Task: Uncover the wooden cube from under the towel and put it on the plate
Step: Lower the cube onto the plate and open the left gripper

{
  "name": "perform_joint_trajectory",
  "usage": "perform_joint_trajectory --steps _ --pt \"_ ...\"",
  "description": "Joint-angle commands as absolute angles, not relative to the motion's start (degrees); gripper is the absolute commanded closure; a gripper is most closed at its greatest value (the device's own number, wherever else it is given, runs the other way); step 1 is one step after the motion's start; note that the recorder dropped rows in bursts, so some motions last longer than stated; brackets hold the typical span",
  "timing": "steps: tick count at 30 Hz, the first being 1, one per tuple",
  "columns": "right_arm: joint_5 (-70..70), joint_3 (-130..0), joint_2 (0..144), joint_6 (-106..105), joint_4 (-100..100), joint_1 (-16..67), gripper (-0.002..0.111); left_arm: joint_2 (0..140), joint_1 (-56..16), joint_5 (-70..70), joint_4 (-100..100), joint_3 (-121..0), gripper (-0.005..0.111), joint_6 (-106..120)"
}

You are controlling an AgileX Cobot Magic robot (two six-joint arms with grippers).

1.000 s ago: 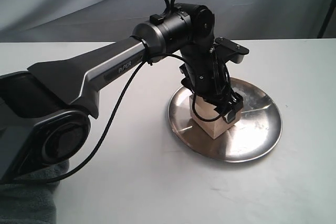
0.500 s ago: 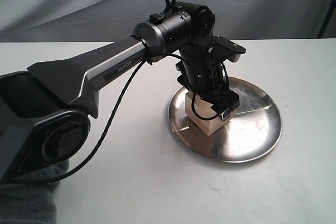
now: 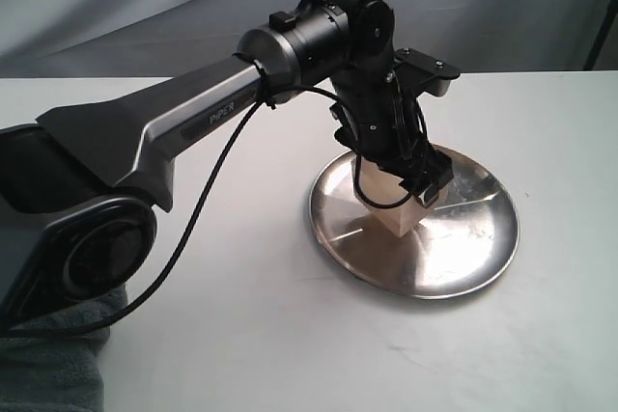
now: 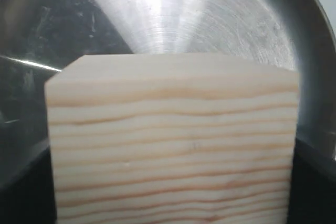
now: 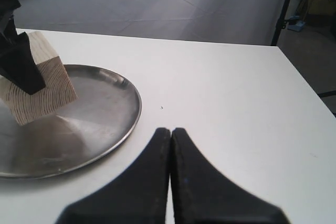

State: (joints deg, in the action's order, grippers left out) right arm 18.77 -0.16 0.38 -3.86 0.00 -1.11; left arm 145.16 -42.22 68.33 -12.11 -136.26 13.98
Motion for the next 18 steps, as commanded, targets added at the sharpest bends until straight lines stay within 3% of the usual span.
perform_joint_trajectory --steps 1,8,18 --pt "18.76 0.00 0.00 -4.11 0.00 -1.05 0.108 143.26 -42.25 67.67 -13.00 -136.97 0.046 13.47" --pt "18.76 0.00 0.00 -4.11 0.00 -1.05 0.108 144.03 -42.25 67.41 -13.14 -136.97 0.046 10.29" --pt "18.76 0.00 0.00 -4.11 0.00 -1.05 0.108 144.55 -42.25 67.42 -13.14 -135.32 0.019 6.18"
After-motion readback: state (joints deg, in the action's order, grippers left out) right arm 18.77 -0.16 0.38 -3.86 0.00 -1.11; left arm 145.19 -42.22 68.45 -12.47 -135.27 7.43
